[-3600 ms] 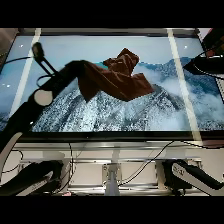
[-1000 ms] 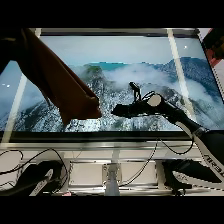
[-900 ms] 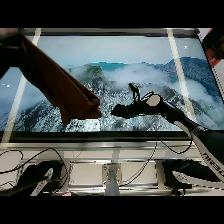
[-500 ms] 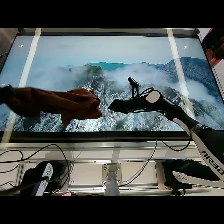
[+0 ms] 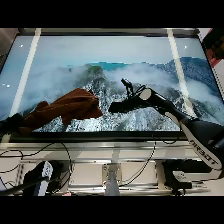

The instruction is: Fold the clothes and pants, and hang the long-sleeved shirts on hangers.

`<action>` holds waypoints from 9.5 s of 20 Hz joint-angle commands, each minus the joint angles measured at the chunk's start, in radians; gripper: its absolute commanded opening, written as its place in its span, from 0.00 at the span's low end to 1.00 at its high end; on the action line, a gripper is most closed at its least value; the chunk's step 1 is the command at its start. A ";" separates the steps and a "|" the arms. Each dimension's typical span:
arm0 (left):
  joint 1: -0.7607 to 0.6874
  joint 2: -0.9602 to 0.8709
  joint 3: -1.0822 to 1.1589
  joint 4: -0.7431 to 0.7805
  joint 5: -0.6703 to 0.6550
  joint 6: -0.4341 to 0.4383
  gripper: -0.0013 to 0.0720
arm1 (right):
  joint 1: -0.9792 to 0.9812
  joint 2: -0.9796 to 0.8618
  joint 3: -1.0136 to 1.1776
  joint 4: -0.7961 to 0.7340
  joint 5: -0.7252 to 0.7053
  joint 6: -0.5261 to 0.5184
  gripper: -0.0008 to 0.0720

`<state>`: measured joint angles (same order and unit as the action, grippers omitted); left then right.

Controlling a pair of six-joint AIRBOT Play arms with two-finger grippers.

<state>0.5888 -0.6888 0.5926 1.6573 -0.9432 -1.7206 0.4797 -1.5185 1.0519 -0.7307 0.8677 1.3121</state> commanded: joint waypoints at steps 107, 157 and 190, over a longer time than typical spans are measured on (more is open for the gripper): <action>-0.023 -0.430 0.060 -0.721 -0.217 0.713 0.83 | -0.835 0.262 0.131 -0.479 -0.041 -0.095 0.61; -0.248 -0.712 0.024 -1.144 0.023 0.988 0.04 | -0.983 -0.165 -0.061 -0.130 0.415 -0.071 0.66; -0.247 -0.087 0.271 -1.453 -0.186 1.067 0.04 | -0.984 0.677 0.090 0.226 0.478 -0.405 0.02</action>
<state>0.3405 -0.9421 0.8249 0.2298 -1.1557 -0.6544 -0.5045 -1.0103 1.0801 -0.5404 1.3548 0.8764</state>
